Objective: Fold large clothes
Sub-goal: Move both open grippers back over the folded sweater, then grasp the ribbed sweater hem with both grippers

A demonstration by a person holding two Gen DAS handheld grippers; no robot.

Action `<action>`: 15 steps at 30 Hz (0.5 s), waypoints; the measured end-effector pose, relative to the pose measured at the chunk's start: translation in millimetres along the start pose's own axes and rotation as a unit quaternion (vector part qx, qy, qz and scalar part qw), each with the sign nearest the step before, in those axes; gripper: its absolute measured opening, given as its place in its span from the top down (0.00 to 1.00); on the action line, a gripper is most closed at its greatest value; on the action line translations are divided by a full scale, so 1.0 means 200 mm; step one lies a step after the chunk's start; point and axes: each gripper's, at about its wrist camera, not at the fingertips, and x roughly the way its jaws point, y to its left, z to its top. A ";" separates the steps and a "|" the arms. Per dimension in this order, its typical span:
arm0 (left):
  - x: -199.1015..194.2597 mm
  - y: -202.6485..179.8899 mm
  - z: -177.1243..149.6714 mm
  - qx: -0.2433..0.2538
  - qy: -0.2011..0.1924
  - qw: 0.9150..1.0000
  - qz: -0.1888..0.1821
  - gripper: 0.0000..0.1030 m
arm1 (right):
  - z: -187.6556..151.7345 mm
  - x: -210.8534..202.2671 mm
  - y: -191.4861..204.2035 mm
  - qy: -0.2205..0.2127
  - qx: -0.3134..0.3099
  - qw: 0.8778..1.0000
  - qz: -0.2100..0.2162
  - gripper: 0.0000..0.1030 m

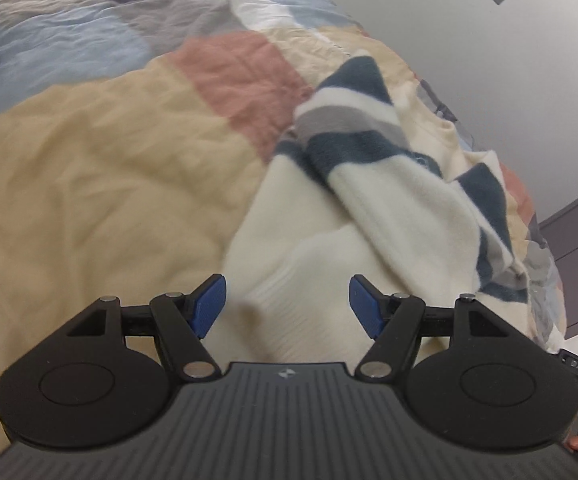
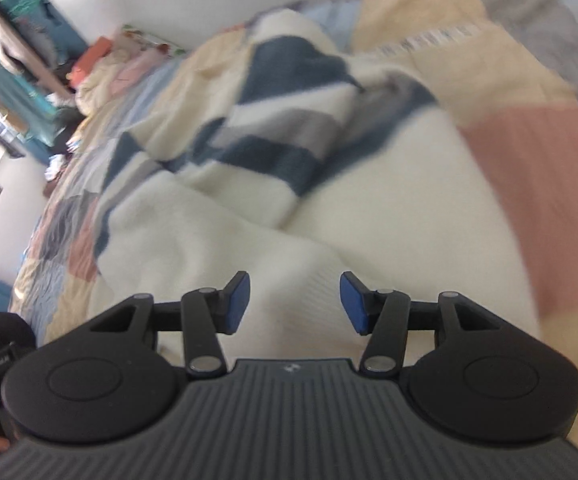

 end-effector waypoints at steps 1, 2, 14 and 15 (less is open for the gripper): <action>-0.01 0.02 -0.02 -0.008 -0.003 1.000 0.005 0.29 | -0.01 -0.01 -0.02 0.004 0.018 1.000 -0.002 0.48; -0.01 0.03 -0.03 -0.018 -0.007 1.000 0.010 0.29 | -0.02 -0.03 -0.04 0.007 0.034 0.999 -0.008 0.48; -0.03 0.20 -0.07 -0.111 -0.016 0.992 0.060 0.28 | -0.07 0.00 -0.15 -0.051 0.099 0.979 -0.173 0.21; -0.03 0.20 -0.07 -0.111 -0.013 0.992 0.063 0.28 | -0.07 -0.01 -0.16 -0.052 0.101 0.978 -0.177 0.21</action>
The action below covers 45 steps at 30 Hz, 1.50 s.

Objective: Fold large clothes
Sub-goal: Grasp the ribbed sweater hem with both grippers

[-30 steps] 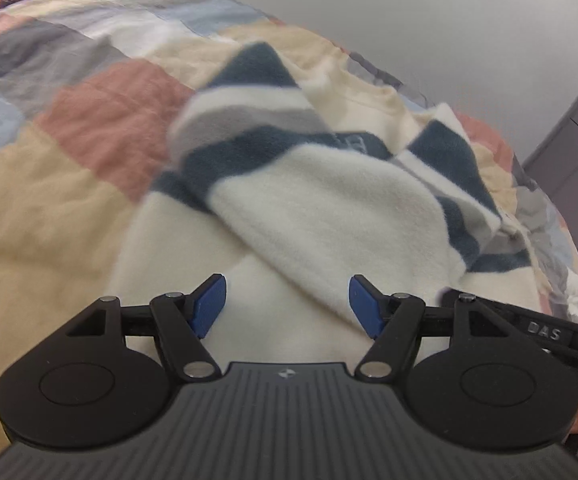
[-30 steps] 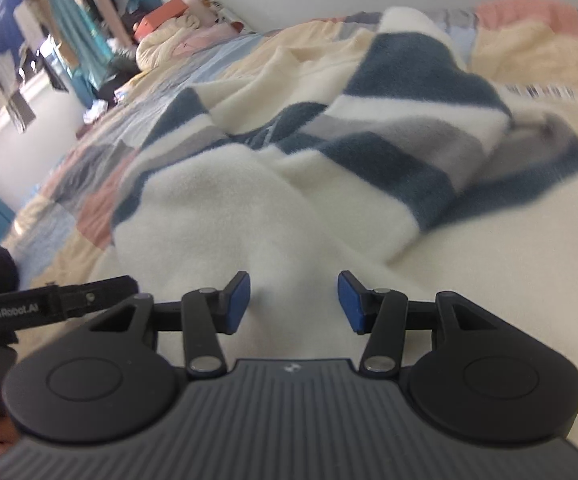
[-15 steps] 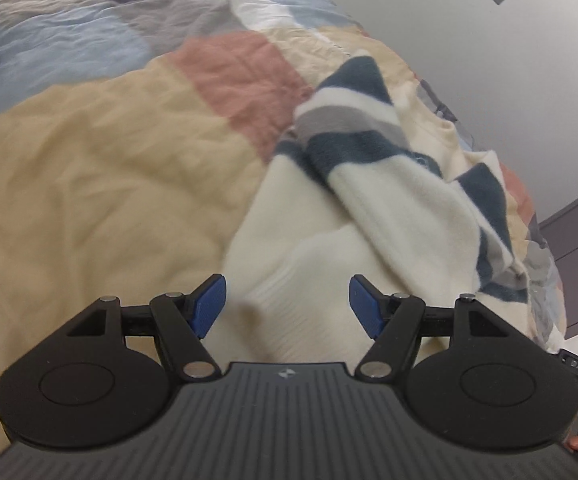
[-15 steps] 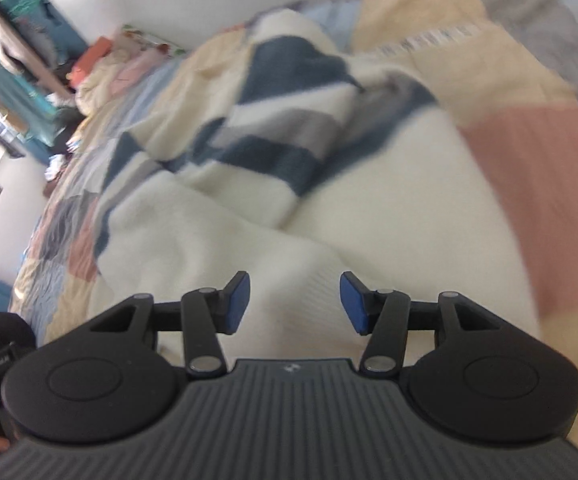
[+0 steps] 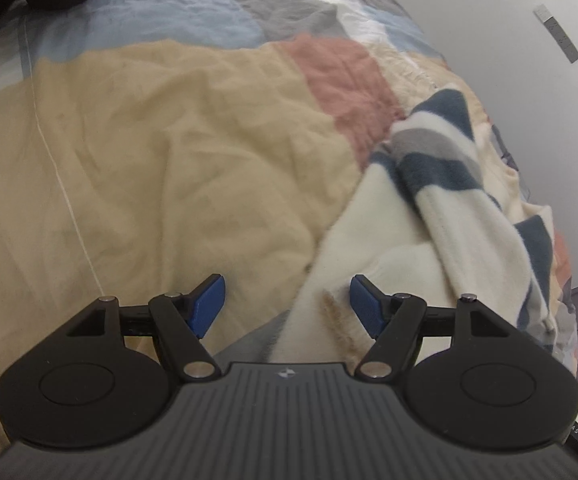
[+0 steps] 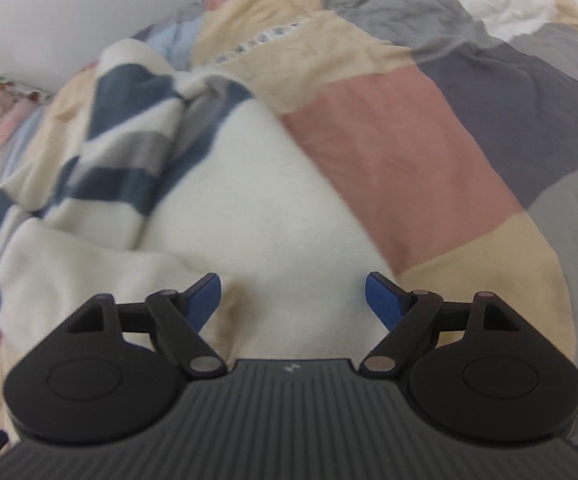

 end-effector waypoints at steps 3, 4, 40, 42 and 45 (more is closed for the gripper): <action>0.01 0.00 -0.01 0.001 0.008 1.000 0.002 0.26 | 0.00 0.02 -0.01 0.010 -0.002 1.000 -0.009 0.21; 0.02 0.00 -0.01 0.001 0.011 1.000 0.001 0.26 | 0.00 0.01 0.00 0.011 0.000 1.000 -0.010 0.21; 0.13 -0.16 -0.18 0.067 0.178 0.976 -0.103 0.40 | -0.15 0.16 0.17 0.226 -0.099 0.961 0.122 0.45; 0.14 -0.13 -0.15 0.034 0.177 0.978 -0.109 0.54 | -0.13 0.12 0.15 0.203 -0.089 0.967 0.129 0.60; 0.14 -0.09 -0.12 0.005 0.166 0.977 -0.132 0.70 | -0.10 0.09 0.10 0.191 -0.060 0.966 0.162 0.71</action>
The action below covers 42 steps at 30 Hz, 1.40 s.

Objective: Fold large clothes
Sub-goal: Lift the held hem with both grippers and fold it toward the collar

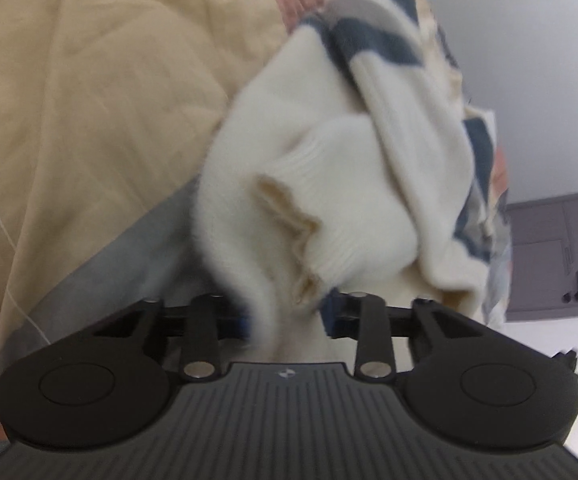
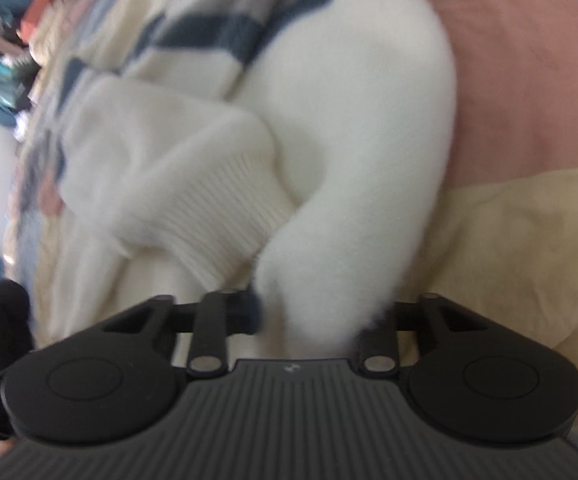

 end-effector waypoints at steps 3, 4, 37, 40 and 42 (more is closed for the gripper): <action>-0.08 -0.07 -0.01 0.034 -0.040 0.998 -0.032 0.76 | 0.03 -0.07 -0.03 -0.016 0.024 0.999 0.041 0.74; -0.12 -0.10 -0.01 0.044 -0.052 0.997 -0.042 0.78 | 0.03 -0.09 -0.02 -0.027 0.020 0.998 0.054 0.76; -1.13 -0.39 -0.21 0.111 -0.203 0.933 -0.277 0.92 | 0.02 -1.02 0.08 -0.189 -0.091 0.946 0.247 0.79; -1.03 -0.48 -0.09 0.123 -0.224 0.934 -0.248 0.92 | 0.13 -0.92 0.07 -0.203 -0.059 0.946 0.245 0.78; -0.94 -0.52 0.03 0.112 -0.237 0.938 -0.228 0.92 | 0.22 -0.85 0.08 -0.212 -0.044 0.947 0.238 0.78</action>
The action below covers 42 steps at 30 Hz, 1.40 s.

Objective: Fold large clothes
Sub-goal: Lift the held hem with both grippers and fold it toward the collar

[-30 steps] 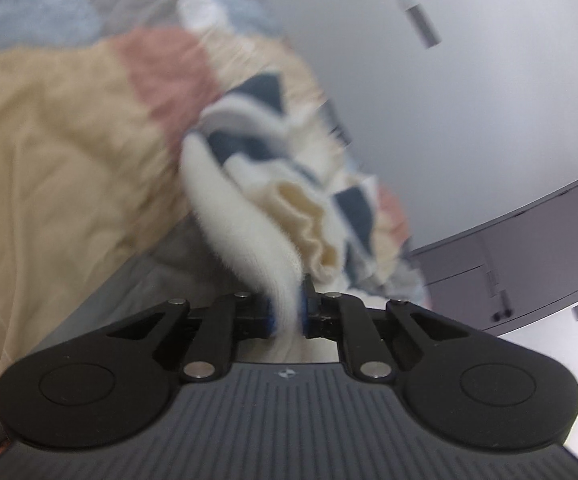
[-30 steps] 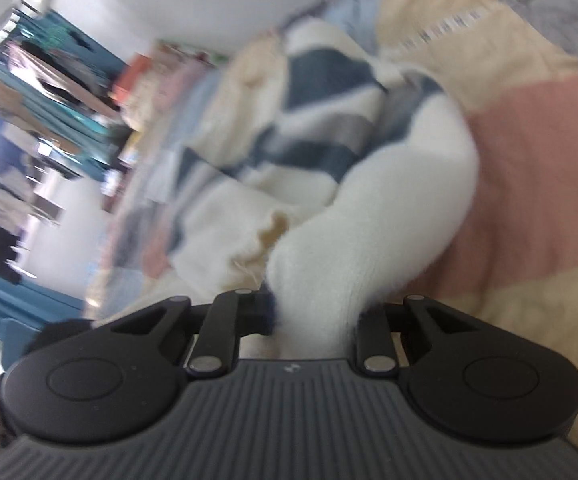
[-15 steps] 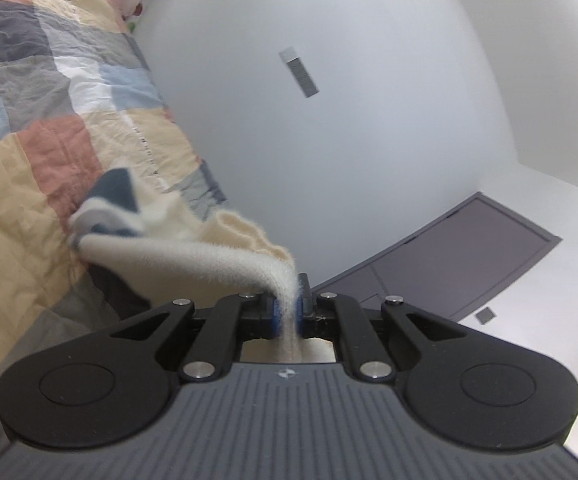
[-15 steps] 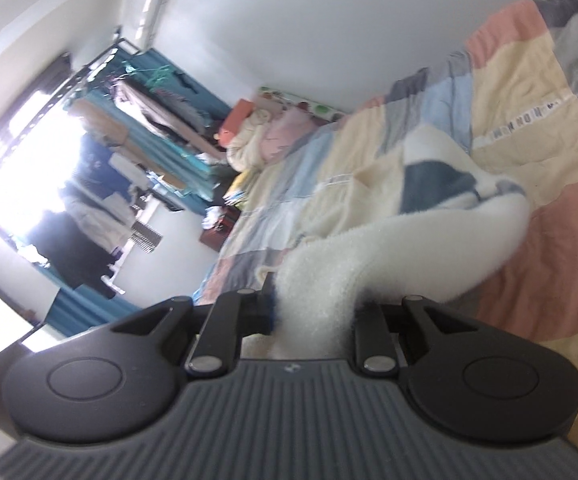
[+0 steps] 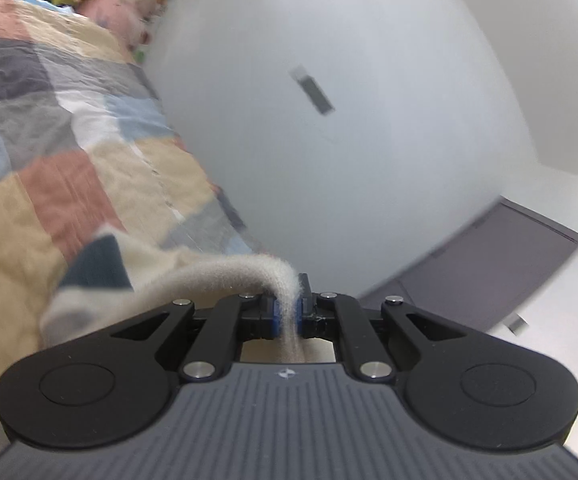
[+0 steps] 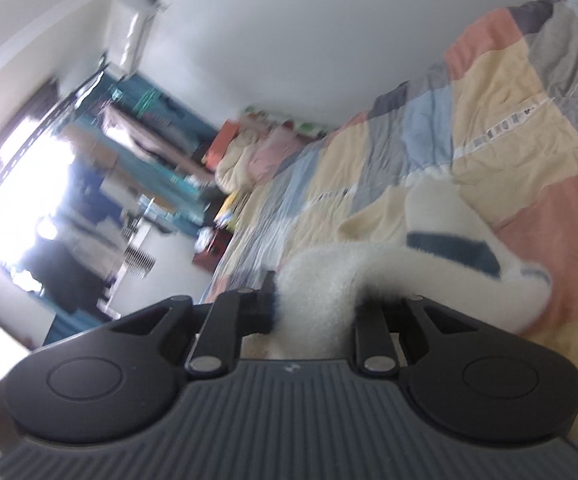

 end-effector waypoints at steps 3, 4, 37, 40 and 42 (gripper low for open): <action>0.19 0.07 0.09 -0.010 -0.027 0.999 0.037 0.92 | 0.07 0.16 -0.03 -0.017 0.012 1.000 -0.009 0.78; 0.25 0.07 0.11 -0.008 -0.033 0.998 0.049 0.92 | 0.09 0.20 -0.04 -0.027 0.015 0.999 -0.015 0.78; 1.52 0.92 0.24 0.057 0.028 0.974 0.217 0.91 | 0.22 1.28 -0.55 -0.019 0.033 0.983 -0.180 0.78; 1.56 0.96 0.21 0.058 0.044 0.968 0.239 0.91 | 0.22 1.28 -0.58 -0.014 0.039 0.984 -0.174 0.78; 1.56 0.95 0.20 0.063 0.048 0.966 0.246 0.91 | 0.22 1.27 -0.56 -0.006 0.034 0.985 -0.171 0.78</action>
